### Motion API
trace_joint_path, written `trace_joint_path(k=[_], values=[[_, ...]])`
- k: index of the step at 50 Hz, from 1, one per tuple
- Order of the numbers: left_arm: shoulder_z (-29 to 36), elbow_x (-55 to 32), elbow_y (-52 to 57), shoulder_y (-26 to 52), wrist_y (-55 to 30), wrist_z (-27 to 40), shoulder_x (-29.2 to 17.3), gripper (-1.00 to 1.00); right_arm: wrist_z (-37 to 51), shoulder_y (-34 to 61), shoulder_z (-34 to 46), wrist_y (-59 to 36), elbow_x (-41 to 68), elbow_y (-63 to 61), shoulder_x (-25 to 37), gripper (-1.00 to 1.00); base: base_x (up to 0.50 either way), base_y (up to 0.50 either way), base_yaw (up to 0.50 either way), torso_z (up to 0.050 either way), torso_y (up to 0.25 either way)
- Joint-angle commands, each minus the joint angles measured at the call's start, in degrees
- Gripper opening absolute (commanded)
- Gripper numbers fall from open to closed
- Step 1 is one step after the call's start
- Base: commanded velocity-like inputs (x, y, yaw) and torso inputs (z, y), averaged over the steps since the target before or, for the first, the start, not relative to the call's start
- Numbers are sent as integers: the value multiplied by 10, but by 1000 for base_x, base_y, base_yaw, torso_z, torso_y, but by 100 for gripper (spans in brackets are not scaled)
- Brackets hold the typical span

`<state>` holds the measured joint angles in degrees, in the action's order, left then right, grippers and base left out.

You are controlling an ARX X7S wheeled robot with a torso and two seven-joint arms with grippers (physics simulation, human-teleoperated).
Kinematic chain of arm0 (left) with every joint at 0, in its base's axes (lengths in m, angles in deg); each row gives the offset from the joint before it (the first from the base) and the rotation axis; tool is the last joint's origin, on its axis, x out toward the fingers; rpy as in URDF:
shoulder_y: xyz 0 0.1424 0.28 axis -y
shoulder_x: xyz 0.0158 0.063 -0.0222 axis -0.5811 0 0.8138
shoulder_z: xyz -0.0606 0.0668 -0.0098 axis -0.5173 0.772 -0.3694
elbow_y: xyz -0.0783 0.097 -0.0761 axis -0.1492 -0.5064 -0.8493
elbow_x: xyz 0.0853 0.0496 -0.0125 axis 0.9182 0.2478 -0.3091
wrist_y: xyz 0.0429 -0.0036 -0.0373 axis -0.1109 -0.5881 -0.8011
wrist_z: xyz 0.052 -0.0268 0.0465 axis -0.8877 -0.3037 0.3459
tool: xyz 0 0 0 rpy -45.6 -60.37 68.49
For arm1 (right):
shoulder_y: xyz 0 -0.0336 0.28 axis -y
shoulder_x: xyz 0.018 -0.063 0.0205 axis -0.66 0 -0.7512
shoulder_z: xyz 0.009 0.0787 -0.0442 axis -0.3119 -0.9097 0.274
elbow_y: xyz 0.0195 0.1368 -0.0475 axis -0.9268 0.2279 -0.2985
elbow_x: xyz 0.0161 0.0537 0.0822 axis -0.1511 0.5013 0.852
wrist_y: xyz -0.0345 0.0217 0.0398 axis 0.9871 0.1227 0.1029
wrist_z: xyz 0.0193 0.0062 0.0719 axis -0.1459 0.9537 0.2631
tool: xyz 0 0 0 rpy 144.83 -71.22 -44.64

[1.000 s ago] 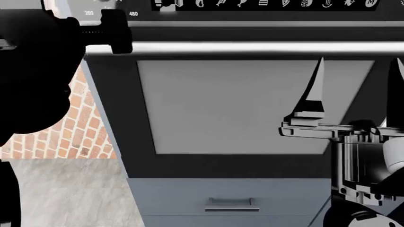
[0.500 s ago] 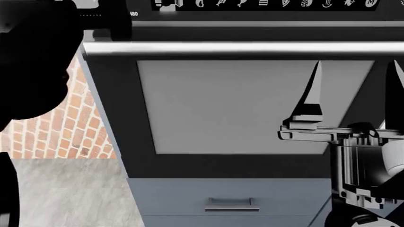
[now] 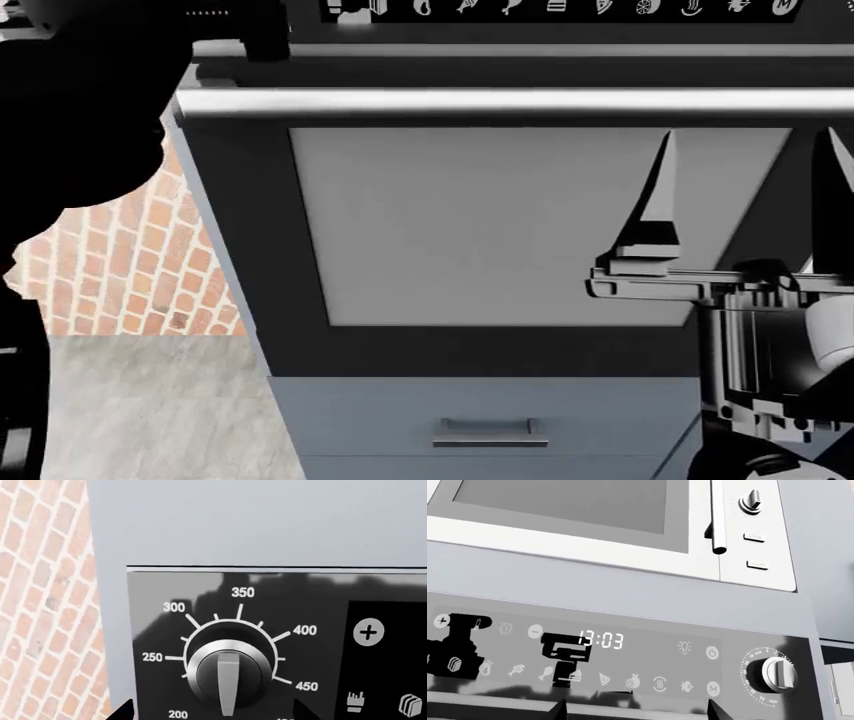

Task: Preheat the oven by turning the temperature knob.

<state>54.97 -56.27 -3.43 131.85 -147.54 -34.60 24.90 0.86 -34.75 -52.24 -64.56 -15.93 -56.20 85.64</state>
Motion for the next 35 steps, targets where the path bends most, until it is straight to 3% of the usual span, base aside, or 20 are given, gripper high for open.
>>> trace_joint_path(k=[1, 35], values=[[17, 22, -26, 10, 18, -23, 5, 100, 0, 1, 2, -4, 3, -1, 4, 100, 0, 0, 0, 0, 0], [28, 31, -46, 17, 37, -43, 9, 100, 5, 2, 6, -8, 8, -3, 11, 100, 0, 0, 0, 0, 0]])
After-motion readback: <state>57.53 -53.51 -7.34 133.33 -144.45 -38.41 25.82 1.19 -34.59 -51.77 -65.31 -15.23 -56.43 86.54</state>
